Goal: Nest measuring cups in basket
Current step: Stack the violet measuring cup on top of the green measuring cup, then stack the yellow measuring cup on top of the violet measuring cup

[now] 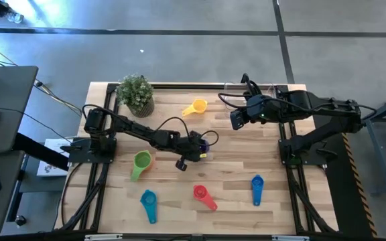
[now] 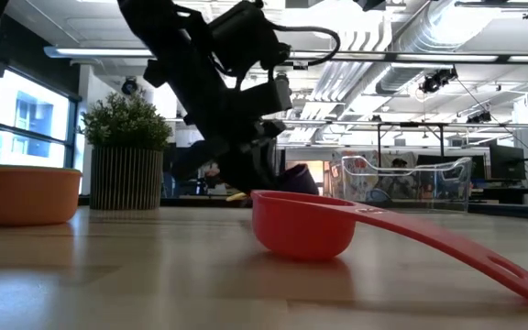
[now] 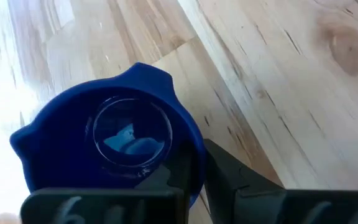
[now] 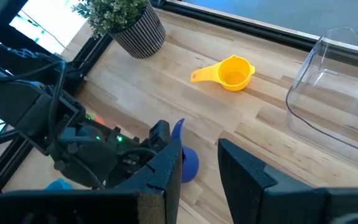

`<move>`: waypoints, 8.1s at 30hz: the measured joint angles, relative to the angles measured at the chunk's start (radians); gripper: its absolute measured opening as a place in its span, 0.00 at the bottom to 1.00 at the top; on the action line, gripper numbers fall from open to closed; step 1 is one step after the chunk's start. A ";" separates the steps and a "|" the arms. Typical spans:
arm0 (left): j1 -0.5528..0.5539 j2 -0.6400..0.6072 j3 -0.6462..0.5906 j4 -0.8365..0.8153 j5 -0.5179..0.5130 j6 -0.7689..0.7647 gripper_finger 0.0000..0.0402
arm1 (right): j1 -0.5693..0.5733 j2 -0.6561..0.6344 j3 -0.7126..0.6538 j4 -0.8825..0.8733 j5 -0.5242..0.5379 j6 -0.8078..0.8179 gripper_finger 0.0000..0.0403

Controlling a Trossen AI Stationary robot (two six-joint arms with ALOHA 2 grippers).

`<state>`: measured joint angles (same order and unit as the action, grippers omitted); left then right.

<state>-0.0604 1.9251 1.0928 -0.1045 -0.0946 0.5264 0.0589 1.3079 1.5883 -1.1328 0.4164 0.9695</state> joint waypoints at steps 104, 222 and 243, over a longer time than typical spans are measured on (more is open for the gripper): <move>-0.303 -0.427 0.045 -1.092 -0.126 -2.234 0.01 | -0.110 0.000 0.000 -0.050 -0.136 -0.323 0.24; 0.011 -0.520 0.048 -0.890 -0.214 -1.563 0.17 | -0.109 0.000 0.000 -0.114 -0.192 -0.179 0.24; 0.343 -0.519 0.048 -0.383 0.094 -0.872 0.24 | -0.109 0.000 0.000 -0.113 -0.075 0.092 0.24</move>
<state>0.2828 1.4063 1.1408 -0.4879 -0.0001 -0.3458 -0.0502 1.3075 1.5883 -1.2461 0.3417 1.0619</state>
